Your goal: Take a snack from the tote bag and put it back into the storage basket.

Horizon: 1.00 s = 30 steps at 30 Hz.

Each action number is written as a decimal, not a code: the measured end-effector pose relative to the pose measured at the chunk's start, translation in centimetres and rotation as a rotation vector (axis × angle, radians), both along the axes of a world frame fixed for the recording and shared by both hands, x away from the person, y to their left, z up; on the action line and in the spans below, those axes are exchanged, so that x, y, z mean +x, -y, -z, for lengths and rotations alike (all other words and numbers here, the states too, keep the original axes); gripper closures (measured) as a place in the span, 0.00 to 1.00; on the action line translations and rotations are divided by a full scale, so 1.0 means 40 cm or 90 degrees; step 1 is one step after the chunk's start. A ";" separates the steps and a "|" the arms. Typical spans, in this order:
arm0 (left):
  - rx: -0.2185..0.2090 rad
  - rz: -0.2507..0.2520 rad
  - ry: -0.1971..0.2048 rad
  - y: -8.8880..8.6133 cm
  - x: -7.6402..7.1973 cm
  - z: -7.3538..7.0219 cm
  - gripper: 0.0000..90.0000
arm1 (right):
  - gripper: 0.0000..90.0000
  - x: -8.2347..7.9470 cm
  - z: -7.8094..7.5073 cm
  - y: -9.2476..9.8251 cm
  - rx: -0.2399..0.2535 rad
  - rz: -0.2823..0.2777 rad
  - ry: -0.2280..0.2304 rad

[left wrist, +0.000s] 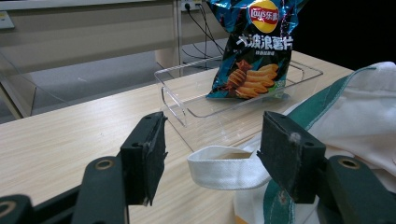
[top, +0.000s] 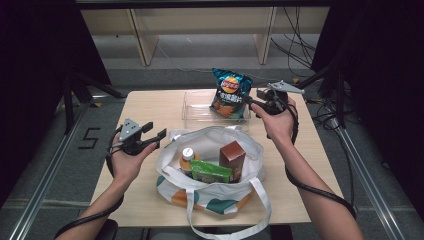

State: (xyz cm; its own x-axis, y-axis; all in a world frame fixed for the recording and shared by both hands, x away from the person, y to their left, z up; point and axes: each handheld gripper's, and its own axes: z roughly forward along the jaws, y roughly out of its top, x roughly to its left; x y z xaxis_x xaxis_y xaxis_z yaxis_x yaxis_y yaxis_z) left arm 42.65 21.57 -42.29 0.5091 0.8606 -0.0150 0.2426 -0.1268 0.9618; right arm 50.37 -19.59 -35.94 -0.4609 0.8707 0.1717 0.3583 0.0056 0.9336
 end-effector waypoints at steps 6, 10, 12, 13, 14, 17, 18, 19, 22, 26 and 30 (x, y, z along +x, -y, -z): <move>-0.001 0.009 0.010 0.003 0.003 0.001 0.44 | 0.49 -0.058 -0.009 -0.004 -0.008 -0.028 0.021; 0.001 0.004 0.006 0.003 0.000 0.000 0.44 | 0.49 -0.100 -0.014 -0.012 0.001 -0.047 0.018; -0.004 0.005 0.005 0.004 0.001 0.001 0.44 | 0.49 -0.118 -0.014 -0.014 -0.002 -0.060 0.025; 0.000 0.002 0.003 0.004 0.000 0.001 0.44 | 0.48 -0.130 -0.013 -0.019 0.013 -0.056 0.012; 0.000 0.003 0.003 0.005 -0.001 0.001 0.44 | 0.48 -0.131 -0.011 -0.019 0.008 -0.064 0.021; 0.000 0.004 0.003 0.006 -0.002 0.000 0.44 | 0.48 -0.151 -0.005 -0.021 0.009 -0.067 0.020; 0.000 0.003 0.003 0.005 -0.002 0.001 0.44 | 0.48 -0.157 -0.005 -0.021 0.007 -0.070 0.014; 0.000 0.003 0.003 0.005 -0.002 0.001 0.44 | 0.48 -0.164 -0.005 -0.022 0.007 -0.071 0.014; -0.002 0.003 0.002 0.004 -0.003 0.003 0.44 | 0.47 -0.185 -0.004 -0.022 0.004 -0.083 0.018; -0.002 0.004 0.001 0.001 -0.003 0.006 0.44 | 0.47 -0.210 -0.002 -0.018 0.000 -0.100 0.029; -0.004 0.001 0.001 -0.004 -0.005 0.006 0.44 | 0.46 -0.235 0.004 -0.015 0.001 -0.101 0.015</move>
